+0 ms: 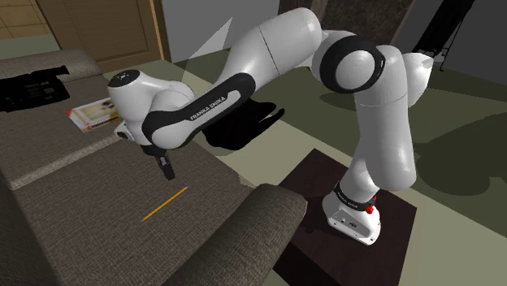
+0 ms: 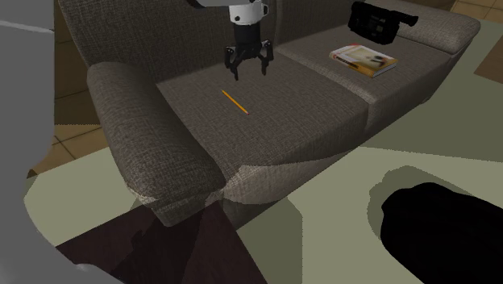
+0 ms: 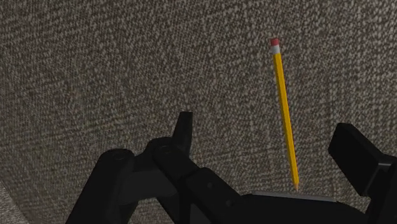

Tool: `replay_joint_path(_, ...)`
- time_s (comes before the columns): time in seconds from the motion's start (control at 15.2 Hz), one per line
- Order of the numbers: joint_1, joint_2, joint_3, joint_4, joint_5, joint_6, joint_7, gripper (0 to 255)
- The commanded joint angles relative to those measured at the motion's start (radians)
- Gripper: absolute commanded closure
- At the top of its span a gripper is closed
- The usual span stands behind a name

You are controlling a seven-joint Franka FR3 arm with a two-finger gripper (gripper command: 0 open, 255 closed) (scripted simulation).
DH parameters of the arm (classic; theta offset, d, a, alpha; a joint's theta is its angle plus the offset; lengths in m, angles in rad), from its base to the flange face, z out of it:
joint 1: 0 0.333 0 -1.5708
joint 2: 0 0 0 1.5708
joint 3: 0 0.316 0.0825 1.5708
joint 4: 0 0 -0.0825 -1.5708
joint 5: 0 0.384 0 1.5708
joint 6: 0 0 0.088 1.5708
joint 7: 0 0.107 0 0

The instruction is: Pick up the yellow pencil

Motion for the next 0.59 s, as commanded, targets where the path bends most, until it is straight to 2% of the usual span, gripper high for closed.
replay_joint_path(0.0,0.03,0.049,0.01,0.046,-0.02,0.003,-0.013,0)
replay_joint_path(0.53,0.155,0.245,0.038,0.248,-0.092,-0.004,-0.082,0)
